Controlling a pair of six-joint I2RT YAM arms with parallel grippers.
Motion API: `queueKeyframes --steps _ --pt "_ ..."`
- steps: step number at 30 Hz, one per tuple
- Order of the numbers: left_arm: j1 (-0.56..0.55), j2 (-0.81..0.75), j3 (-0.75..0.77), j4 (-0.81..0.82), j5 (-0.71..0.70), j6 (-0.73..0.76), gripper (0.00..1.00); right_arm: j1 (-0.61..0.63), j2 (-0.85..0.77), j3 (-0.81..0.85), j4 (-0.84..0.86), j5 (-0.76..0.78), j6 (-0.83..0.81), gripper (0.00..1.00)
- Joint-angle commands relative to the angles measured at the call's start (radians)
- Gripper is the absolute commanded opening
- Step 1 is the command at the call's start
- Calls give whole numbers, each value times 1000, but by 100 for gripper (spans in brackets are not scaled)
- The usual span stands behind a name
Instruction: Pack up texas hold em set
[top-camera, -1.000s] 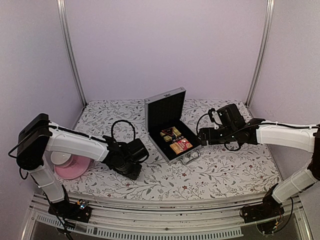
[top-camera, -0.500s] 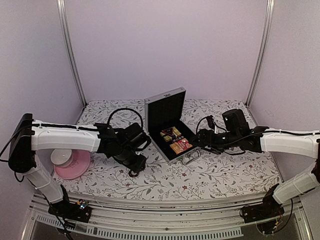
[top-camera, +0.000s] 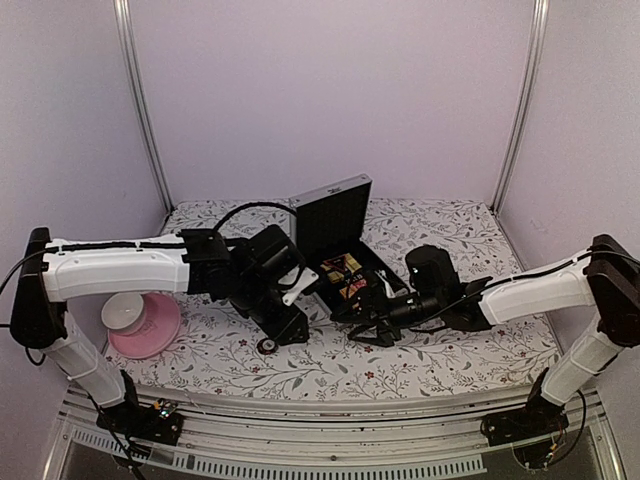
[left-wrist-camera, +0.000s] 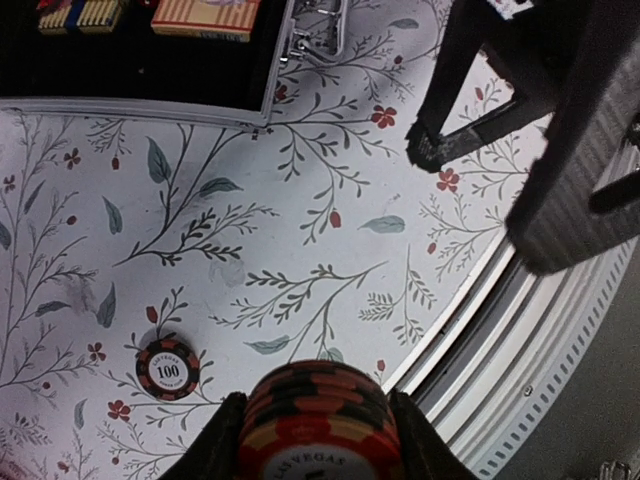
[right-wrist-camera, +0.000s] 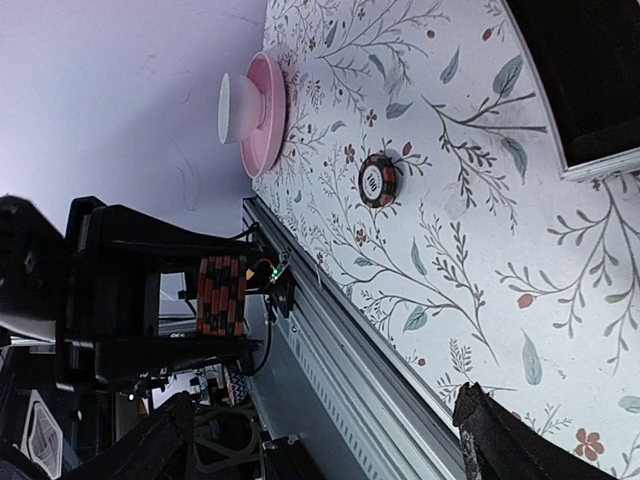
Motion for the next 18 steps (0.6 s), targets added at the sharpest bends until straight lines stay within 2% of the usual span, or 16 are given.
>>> queueKeyframes --steps 1,6,18 --pt "-34 23 40 -27 41 52 17 27 65 40 172 -90 97 88" --pt "-50 27 50 -26 40 64 16 42 118 48 262 -141 151 85" --pt "-64 15 49 3 48 82 15 89 236 126 354 -222 196 72"
